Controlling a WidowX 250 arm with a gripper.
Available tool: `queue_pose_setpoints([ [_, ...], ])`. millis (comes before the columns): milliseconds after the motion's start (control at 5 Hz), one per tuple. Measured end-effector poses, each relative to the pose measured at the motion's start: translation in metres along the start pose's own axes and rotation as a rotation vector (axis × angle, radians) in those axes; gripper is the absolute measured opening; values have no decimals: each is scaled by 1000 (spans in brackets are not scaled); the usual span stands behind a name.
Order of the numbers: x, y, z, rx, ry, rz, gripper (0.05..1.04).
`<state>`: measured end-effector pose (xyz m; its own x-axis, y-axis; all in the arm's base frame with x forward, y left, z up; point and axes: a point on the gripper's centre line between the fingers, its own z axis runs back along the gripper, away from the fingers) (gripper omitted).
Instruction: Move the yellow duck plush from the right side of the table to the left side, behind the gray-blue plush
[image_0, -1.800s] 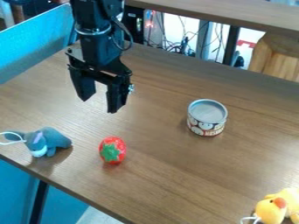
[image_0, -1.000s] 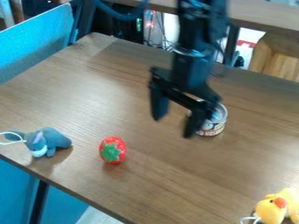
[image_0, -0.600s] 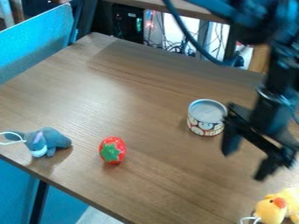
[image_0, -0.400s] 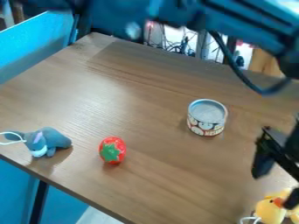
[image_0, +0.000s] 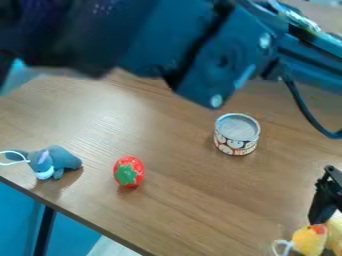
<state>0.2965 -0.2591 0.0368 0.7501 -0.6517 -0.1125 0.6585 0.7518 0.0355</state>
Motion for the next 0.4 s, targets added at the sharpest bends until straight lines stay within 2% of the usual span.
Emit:
queue_pose_setpoints([
  [200,1,0,-11,9,49,5,686],
  [400,-3,0,-12,8,33,7,468],
])
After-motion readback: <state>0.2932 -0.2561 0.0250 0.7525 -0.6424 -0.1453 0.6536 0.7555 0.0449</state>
